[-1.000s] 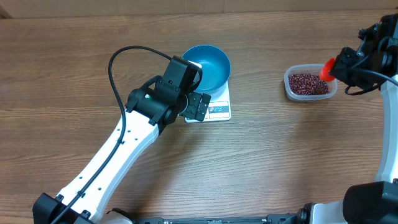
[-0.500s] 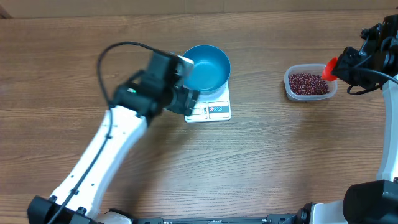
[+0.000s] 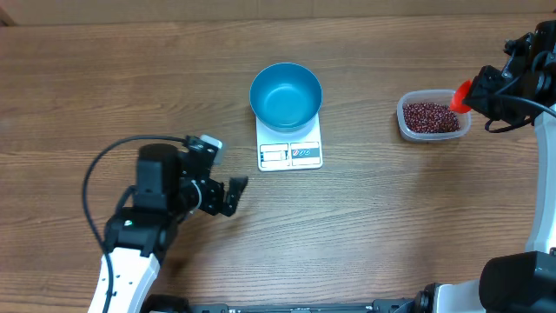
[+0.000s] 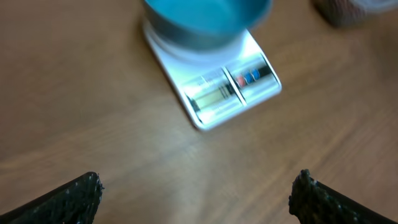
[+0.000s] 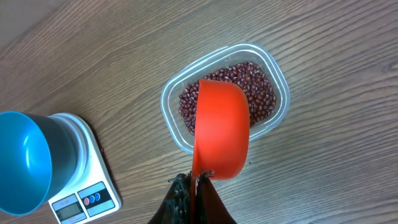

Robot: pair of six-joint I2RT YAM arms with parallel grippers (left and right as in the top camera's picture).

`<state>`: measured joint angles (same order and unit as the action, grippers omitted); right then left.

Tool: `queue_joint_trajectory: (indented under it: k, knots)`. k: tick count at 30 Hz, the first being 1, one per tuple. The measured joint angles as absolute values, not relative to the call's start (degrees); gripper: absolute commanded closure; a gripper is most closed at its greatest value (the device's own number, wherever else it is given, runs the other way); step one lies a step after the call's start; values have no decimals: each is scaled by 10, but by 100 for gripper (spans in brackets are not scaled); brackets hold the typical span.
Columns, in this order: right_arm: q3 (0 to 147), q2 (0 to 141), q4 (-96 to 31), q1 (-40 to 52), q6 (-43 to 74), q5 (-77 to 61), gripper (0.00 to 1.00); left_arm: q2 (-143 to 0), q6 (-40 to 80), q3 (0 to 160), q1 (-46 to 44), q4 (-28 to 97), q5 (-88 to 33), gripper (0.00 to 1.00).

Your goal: Scoop item into bowl and weigh 150g on scale

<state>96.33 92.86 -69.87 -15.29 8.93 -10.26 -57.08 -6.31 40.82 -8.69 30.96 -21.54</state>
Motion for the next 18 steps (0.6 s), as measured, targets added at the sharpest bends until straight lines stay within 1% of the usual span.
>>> queue_joint_trajectory:
  k: [4,8,18]
  knots:
    - [963,929,-704,-153,90,-103,96,-618,-57,401,-151,262,-191,1]
    - [963,929,-706,-153,90,-103,96,-658,-44,401,-188,222,-158,1]
    - [963,929,-705,-153,90,-103,96,-717,-16,400,-195,149,-115,0]
